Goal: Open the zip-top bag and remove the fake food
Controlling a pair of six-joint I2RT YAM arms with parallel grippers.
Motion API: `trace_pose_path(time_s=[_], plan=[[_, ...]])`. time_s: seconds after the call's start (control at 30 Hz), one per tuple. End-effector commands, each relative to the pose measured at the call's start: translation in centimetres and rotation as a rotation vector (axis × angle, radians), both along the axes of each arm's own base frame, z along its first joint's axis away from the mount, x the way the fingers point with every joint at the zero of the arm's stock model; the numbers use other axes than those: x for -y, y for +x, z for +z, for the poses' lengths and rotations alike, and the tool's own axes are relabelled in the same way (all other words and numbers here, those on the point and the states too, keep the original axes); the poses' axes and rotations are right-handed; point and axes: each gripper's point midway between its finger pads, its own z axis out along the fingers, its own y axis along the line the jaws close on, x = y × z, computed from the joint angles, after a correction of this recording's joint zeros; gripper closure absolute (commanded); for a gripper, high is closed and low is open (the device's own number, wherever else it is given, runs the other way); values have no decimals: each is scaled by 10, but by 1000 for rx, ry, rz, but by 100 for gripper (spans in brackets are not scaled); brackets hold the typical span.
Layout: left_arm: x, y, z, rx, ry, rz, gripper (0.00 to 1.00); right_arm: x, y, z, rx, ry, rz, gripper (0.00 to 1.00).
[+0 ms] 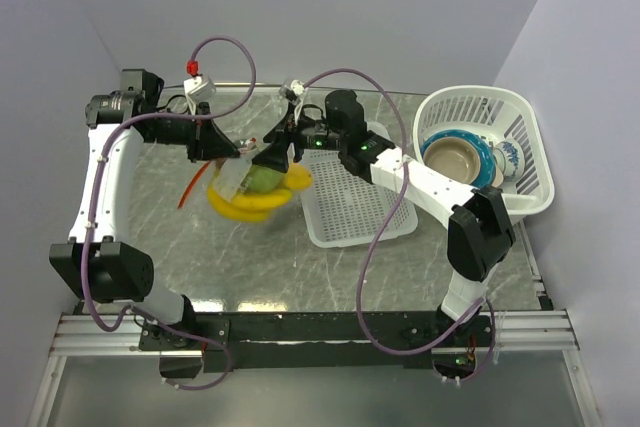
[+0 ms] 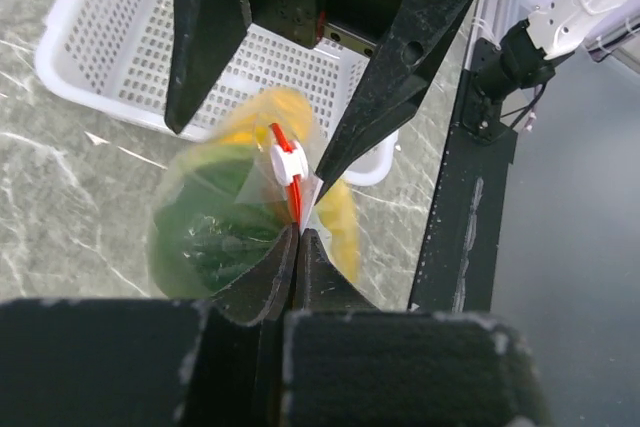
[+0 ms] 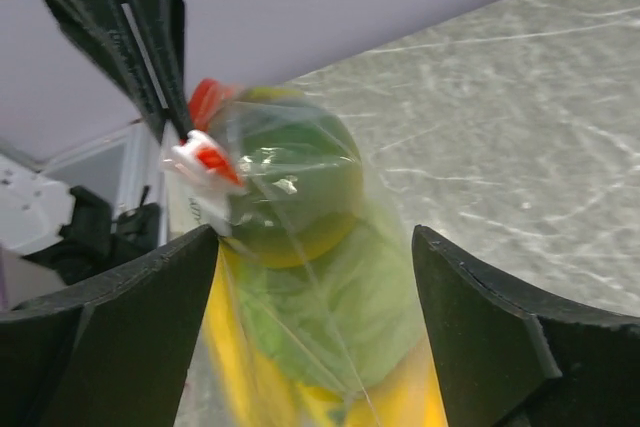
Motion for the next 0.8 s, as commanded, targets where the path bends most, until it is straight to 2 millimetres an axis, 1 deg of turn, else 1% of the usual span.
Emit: trace_pose_path(time_s=[0.0,0.03,0.13,0.17,0.23,0.27,0.3,0.33,0.37,0.4,0.43,0.47,0.53,0.57,0.67,0.77], plan=[[12,-22,16,-8,-62,-50,99,-4,-13,33,28,91,90,19],[11,-22,16,-5,-61,-48,99,-4,-13,34,27,93,95,20],[11,-22,15,-7,-56,-46,99,-4,-16,32,-3,82,112,29],[11,-21,16,-5,-56,-45,99,-4,-19,29,-20,77,128,33],[11,-20,16,-8,-58,-46,99,-5,-21,26,-36,76,139,39],[11,-19,16,-15,-60,-45,99,-6,-23,23,-61,72,147,47],[12,-19,17,-16,-66,-46,99,-6,-22,20,-73,69,143,51],[12,-18,18,-19,-68,-47,96,-6,-22,18,-84,66,143,55],[12,-18,19,-19,-70,-45,89,-7,-20,16,-95,64,134,64],[12,-17,21,-17,-71,-44,81,-7,-20,15,-98,63,131,69],[12,-17,20,-16,-66,-42,54,-7,-19,12,-108,59,126,81],[11,-16,19,-17,-62,-40,42,-5,-19,15,-108,65,118,87],[9,-13,15,-14,-38,-24,29,-3,-16,19,-105,75,83,99],[8,-12,12,-19,-29,-14,27,-3,-16,20,-101,79,76,100],[4,-6,-3,-12,11,11,25,-1,-16,26,-93,85,64,100],[-2,1,-26,-27,63,44,25,1,-14,26,-93,78,47,100]])
